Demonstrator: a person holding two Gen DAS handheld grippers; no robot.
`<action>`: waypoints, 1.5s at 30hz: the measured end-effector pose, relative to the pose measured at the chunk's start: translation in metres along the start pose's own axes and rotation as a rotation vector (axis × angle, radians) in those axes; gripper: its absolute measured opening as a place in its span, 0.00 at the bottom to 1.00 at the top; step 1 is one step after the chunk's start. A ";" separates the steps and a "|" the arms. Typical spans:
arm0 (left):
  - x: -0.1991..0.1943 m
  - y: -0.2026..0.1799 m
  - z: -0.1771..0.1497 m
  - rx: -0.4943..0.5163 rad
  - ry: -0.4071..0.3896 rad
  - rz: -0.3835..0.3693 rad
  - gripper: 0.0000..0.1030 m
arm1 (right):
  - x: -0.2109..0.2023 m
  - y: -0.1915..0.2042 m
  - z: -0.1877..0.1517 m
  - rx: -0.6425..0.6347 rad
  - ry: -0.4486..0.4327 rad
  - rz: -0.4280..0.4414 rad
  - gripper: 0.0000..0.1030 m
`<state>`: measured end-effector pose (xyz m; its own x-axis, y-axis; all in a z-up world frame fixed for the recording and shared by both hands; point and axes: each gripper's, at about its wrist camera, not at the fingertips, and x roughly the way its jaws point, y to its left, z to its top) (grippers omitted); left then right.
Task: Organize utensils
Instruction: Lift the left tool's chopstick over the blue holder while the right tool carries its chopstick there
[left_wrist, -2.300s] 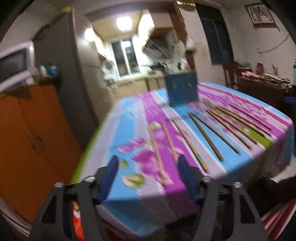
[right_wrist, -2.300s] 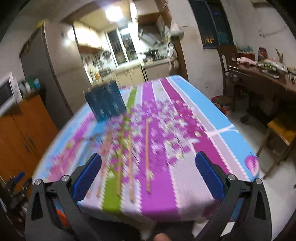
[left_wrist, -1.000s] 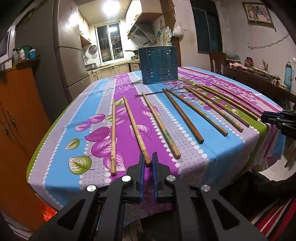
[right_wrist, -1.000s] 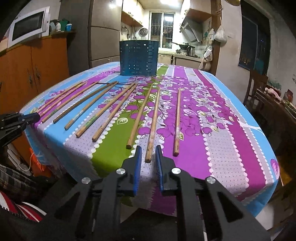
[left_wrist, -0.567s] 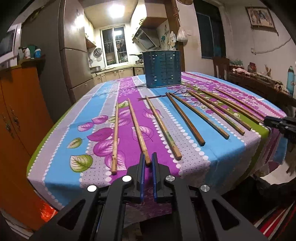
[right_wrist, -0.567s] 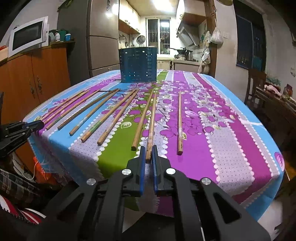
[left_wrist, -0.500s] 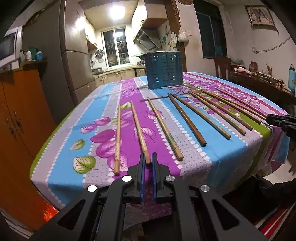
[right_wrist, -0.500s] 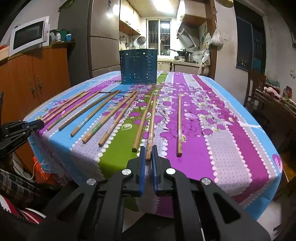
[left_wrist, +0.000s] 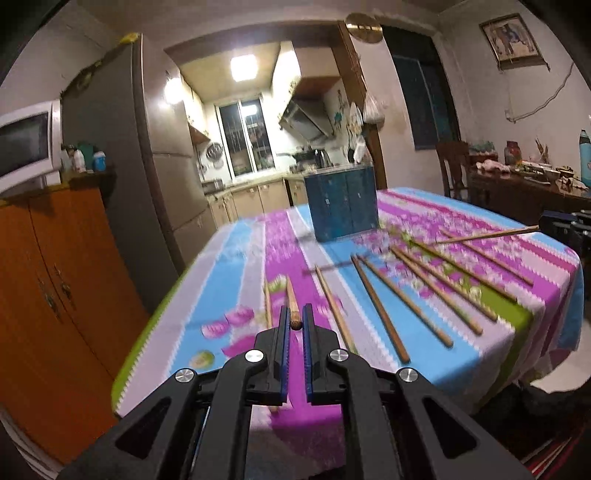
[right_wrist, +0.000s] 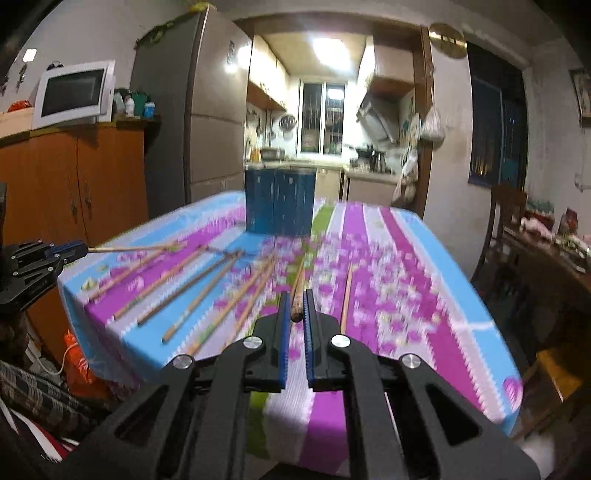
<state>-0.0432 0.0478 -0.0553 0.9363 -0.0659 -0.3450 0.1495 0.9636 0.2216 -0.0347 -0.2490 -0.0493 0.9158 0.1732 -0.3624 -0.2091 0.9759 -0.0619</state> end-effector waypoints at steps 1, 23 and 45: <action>-0.001 0.001 0.005 0.000 -0.011 0.003 0.07 | 0.000 -0.002 0.005 -0.001 -0.014 0.001 0.05; 0.035 0.070 0.130 -0.142 -0.076 -0.112 0.07 | 0.016 -0.032 0.119 -0.053 -0.158 0.071 0.05; 0.035 0.059 0.162 -0.125 -0.127 -0.150 0.07 | 0.020 -0.036 0.151 -0.027 -0.185 0.144 0.05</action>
<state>0.0503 0.0605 0.0934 0.9403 -0.2354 -0.2459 0.2570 0.9646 0.0593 0.0425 -0.2603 0.0862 0.9225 0.3342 -0.1932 -0.3491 0.9358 -0.0480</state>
